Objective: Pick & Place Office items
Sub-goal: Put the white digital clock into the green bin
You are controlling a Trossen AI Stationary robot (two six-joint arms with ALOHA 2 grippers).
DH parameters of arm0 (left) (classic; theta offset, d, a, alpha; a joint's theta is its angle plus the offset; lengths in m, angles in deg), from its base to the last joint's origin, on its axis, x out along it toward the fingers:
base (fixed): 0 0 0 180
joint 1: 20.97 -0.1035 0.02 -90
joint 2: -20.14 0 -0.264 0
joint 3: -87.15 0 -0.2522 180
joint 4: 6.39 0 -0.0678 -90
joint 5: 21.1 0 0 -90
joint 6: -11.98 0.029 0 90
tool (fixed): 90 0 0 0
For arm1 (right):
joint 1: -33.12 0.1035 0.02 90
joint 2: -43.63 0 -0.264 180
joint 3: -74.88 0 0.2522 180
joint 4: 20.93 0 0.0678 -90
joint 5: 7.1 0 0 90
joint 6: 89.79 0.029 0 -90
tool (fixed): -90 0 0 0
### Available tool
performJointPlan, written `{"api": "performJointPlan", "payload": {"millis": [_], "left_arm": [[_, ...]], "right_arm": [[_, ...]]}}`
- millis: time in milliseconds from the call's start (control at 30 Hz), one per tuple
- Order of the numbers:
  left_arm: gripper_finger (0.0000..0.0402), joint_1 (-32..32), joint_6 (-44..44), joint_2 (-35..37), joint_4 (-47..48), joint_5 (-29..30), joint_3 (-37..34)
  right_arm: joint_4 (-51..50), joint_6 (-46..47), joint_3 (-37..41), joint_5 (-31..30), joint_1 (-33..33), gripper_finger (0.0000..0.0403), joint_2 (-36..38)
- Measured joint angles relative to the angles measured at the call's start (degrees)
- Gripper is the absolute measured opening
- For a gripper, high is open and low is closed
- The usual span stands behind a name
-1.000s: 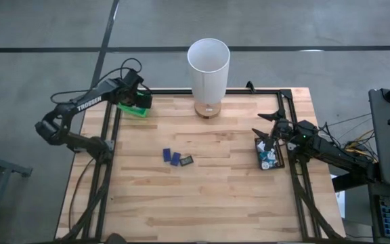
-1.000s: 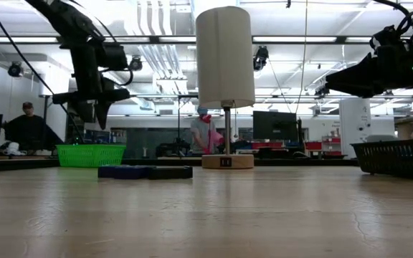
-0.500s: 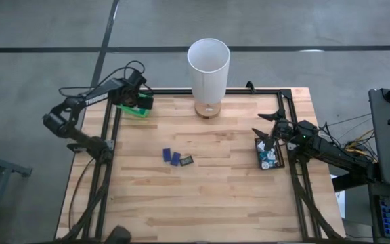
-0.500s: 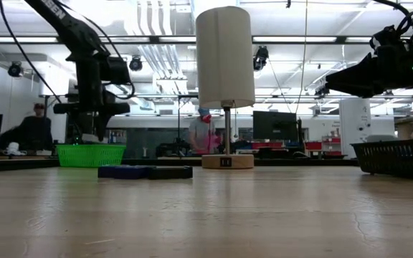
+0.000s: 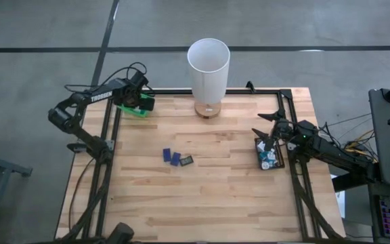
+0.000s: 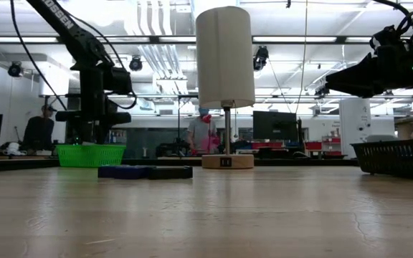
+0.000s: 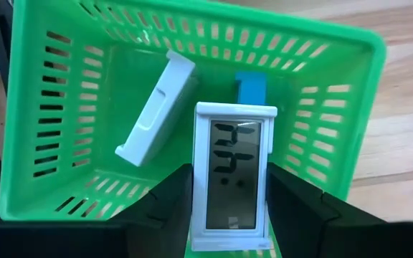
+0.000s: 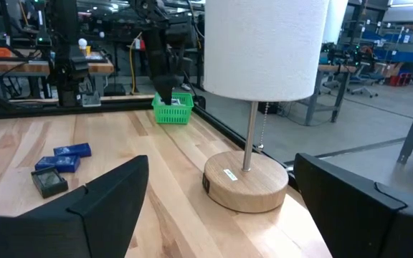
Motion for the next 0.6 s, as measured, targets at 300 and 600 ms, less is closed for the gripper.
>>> {"api": "performJointPlan", "payload": {"millis": [300, 600], "left_arm": [[0.0158, 0.0, 0.2, 0.8, -0.2, -0.3, 0.0], [0.0186, 0.0, 0.7, 0.8, -0.2, -1.0, 0.0]], "right_arm": [[0.0, 0.0, 0.0, 0.0, 0.0, 0.0346, 0.0], [0.0, 0.0, 0.0, 0.0, 0.0, 0.0347, 0.0]]}}
